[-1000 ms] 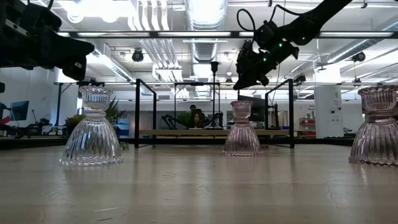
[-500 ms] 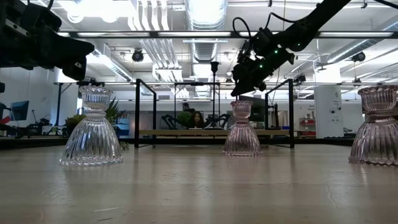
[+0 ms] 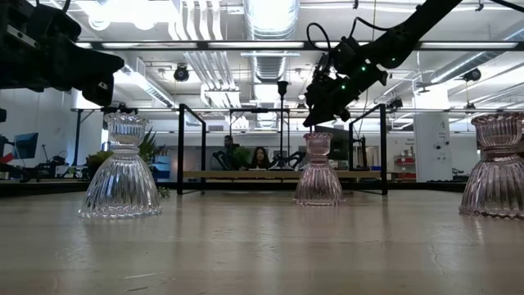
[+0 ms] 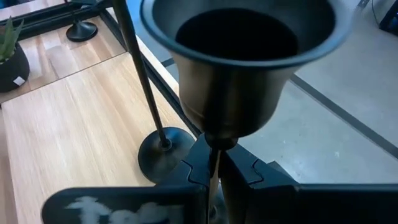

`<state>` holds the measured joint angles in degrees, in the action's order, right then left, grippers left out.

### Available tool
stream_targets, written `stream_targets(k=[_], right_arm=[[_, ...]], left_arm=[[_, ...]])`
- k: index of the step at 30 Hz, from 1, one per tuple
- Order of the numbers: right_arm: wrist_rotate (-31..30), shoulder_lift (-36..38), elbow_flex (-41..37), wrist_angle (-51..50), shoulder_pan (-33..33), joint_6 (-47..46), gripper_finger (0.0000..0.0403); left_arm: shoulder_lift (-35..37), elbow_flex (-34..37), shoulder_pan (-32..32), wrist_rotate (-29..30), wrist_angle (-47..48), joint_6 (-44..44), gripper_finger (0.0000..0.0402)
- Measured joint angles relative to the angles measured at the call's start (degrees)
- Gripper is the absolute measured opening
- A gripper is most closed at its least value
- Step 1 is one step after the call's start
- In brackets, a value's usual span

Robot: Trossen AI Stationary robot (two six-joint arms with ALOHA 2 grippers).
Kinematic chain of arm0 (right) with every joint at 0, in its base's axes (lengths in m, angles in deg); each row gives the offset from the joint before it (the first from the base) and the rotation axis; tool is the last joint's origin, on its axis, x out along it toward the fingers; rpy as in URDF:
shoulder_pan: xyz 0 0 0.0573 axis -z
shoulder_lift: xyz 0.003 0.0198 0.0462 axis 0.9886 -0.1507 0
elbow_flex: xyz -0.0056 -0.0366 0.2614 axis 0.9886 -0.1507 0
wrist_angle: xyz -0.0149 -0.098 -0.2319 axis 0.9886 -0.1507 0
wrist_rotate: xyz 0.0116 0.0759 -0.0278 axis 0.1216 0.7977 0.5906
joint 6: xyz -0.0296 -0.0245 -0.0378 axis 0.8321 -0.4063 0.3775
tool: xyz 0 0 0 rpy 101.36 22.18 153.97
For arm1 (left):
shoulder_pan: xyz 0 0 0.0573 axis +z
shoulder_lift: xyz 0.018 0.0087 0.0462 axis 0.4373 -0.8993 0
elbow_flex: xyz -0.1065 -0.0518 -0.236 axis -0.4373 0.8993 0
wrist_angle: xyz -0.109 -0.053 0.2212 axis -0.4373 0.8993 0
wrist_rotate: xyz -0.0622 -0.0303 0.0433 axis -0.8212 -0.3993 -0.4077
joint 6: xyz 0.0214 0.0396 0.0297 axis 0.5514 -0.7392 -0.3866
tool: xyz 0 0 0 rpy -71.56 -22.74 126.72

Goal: Pick & Place candle stick holders
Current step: Put the bottom black candle holder on the shelf aligned with the other black candle holder

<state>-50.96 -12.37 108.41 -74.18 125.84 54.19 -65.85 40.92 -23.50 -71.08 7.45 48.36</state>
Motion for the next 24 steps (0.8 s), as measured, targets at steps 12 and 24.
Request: stream_targets(k=[12, 24], right_arm=[[0.93, 0.00, -0.02, 0.07, -0.02, 0.60, 0.0011], [0.95, -0.04, -0.09, 0.18, -0.02, 2.69, 0.0011]], left_arm=[[0.00, 0.01, 0.00, 0.00, 0.00, 0.00, 0.0023], [0.00, 0.02, -0.02, 0.00, 0.00, 0.00, 0.0023]])
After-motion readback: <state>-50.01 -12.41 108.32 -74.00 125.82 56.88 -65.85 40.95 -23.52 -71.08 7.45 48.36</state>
